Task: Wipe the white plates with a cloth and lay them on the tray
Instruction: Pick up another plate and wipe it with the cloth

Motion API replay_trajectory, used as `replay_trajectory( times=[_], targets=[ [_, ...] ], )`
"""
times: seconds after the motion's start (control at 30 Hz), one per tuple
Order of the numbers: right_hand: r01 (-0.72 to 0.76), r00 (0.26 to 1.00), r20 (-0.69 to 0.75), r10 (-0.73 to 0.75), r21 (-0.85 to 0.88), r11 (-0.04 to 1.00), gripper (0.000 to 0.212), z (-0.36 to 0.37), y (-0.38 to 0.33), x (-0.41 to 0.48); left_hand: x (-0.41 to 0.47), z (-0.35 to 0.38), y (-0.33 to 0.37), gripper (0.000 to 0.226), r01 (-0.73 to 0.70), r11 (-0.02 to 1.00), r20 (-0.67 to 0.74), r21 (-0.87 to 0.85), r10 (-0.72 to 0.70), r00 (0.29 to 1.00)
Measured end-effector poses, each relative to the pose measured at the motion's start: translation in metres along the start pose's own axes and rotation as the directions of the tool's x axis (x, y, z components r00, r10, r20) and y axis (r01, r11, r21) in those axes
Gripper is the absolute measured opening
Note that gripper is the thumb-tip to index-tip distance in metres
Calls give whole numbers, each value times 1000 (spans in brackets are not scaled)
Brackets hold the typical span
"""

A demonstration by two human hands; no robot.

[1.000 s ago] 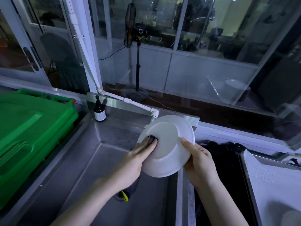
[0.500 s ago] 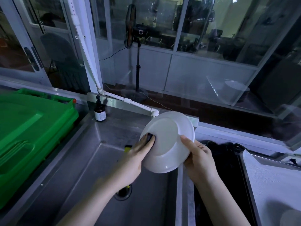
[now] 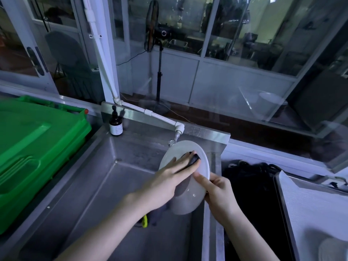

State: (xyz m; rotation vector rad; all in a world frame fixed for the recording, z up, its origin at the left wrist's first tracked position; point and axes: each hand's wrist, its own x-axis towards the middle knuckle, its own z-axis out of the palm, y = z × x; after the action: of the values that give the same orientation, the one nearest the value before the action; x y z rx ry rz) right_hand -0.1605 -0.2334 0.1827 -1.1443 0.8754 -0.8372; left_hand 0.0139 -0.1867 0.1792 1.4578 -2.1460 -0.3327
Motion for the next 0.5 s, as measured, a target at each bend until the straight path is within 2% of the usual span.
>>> replay_trajectory(
  times=[0.07,0.13,0.17,0.23,0.33,0.5],
  targets=[
    [55,998,24,-53,-124,991,45,-4,-6,3,-1,0,-6,102,-114,990,-7,88,115,993],
    [104,993,70,-90,-236,966,55,-6,-11,5,-2,1,-12,106,-170,976,-30,136,176,984],
    [116,991,97,-93,-268,956,56,-7,-11,6,-1,1,-17,107,-154,979,-62,136,163,985],
    [117,988,128,-82,-294,949,51,-7,-10,6,1,2,-29,104,-26,997,-151,79,37,988],
    [49,994,101,-31,-181,982,35,-6,-7,5,-5,12,-46,98,156,987,-191,-40,-161,968],
    [-97,995,-14,98,59,994,38,-8,9,5,-41,51,-75,88,282,951,-106,-127,-295,950]
  ],
)
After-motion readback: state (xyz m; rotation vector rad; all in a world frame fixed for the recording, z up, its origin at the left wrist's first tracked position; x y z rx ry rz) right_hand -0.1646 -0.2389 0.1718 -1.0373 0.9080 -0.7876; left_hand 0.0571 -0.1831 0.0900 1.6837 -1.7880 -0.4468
